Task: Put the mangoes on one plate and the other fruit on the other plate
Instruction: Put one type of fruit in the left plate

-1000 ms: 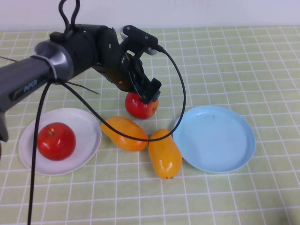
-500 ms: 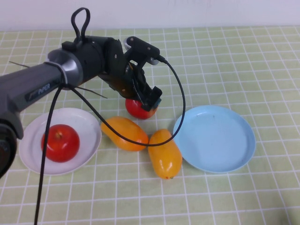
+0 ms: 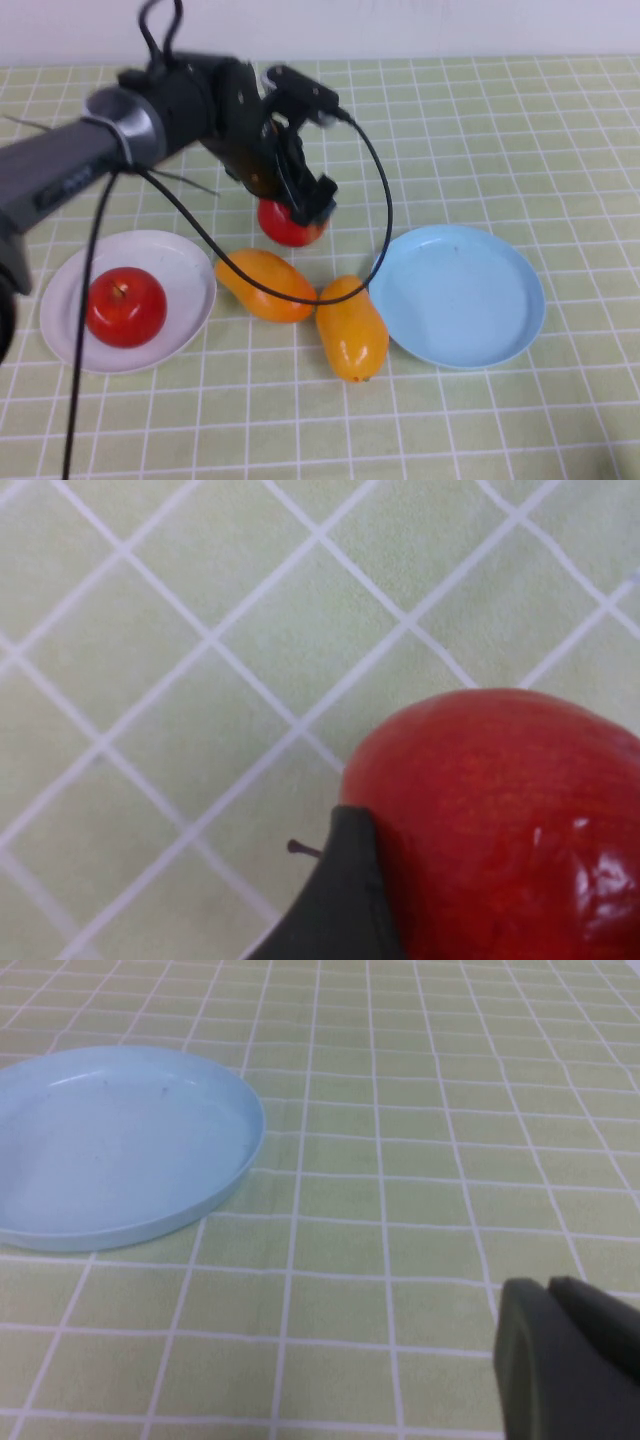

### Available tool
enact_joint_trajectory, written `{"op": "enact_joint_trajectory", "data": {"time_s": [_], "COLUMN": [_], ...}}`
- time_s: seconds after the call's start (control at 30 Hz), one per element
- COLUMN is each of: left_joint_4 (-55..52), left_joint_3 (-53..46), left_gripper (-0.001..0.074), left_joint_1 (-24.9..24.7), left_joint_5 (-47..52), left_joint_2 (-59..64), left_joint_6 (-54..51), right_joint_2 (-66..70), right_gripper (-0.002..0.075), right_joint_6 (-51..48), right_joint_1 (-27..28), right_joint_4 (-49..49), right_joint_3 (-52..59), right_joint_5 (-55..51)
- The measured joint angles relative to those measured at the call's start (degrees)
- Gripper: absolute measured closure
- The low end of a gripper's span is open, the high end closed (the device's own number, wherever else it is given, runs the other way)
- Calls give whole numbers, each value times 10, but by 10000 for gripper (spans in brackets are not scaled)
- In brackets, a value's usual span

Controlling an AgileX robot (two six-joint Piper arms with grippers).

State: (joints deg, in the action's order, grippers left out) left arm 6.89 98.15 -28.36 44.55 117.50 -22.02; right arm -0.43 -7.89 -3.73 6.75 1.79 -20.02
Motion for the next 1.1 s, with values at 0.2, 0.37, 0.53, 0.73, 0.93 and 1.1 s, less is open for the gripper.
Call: {"op": "enact_joint_trajectory", "data": {"time_s": [0.2, 0.37, 0.53, 0.73, 0.93, 1.1], "left_joint_4": [-36, -64, -113, -174, -183, -176], "left_joint_3": [21, -8, -71, -130, -137, -137], "left_gripper": [153, 153, 153, 153, 153, 112], "left_joint_1": [10, 38, 56, 76, 87, 89], "left_joint_5": [76, 136, 144, 109, 116, 118], "left_joint_2": [-74, -105, -107, -107, -107, -107], "left_joint_6": [32, 88, 111, 168, 186, 192], "right_joint_2": [0, 0, 0, 0, 0, 0], "right_gripper": [743, 743, 743, 742, 743, 743], "right_joint_6": [0, 0, 0, 0, 0, 0], "right_joint_1": [0, 0, 0, 0, 0, 0], "right_joint_4": [0, 0, 0, 0, 0, 0], "right_joint_3": [0, 0, 0, 0, 0, 0], "right_joint_5": [0, 0, 0, 0, 0, 0]}}
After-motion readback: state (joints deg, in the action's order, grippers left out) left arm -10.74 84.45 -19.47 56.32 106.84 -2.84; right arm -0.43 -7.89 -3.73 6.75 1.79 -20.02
